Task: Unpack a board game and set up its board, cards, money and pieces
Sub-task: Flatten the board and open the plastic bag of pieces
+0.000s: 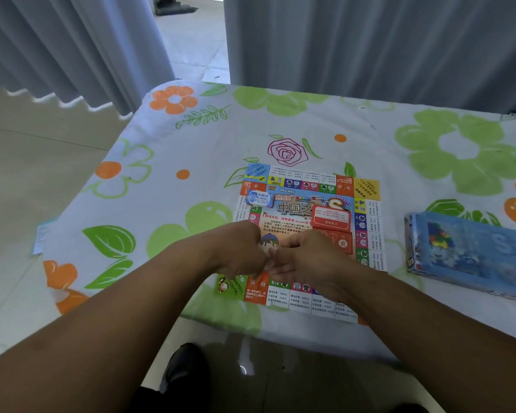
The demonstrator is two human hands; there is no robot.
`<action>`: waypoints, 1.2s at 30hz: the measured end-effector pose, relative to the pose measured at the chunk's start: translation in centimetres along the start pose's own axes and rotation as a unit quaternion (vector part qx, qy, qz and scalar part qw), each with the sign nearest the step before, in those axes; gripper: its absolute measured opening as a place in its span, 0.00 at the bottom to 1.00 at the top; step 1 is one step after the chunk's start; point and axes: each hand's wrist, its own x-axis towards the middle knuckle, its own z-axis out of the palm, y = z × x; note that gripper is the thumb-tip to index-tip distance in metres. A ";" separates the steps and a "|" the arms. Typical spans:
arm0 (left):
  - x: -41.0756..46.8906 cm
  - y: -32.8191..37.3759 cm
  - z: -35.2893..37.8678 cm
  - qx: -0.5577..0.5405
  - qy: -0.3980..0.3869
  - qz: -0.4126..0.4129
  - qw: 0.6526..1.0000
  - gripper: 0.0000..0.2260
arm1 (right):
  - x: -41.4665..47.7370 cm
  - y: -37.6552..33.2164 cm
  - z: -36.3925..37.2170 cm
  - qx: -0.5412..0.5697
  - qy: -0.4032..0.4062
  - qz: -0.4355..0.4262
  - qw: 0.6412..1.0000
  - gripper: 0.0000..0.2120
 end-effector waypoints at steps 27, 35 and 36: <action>-0.8 1.6 -1.0 -0.046 0.062 0.098 0.992 0.13 | -0.3 -0.6 -1.7 -0.081 0.092 0.064 0.990 0.08; -0.7 2.2 -0.5 -0.114 0.043 0.111 0.986 0.09 | -0.1 -0.4 -1.8 -0.115 0.086 0.092 0.985 0.12; -0.7 2.2 -0.4 -0.124 0.038 0.116 0.985 0.07 | 0.0 -0.3 -1.7 -0.118 0.084 0.094 0.985 0.13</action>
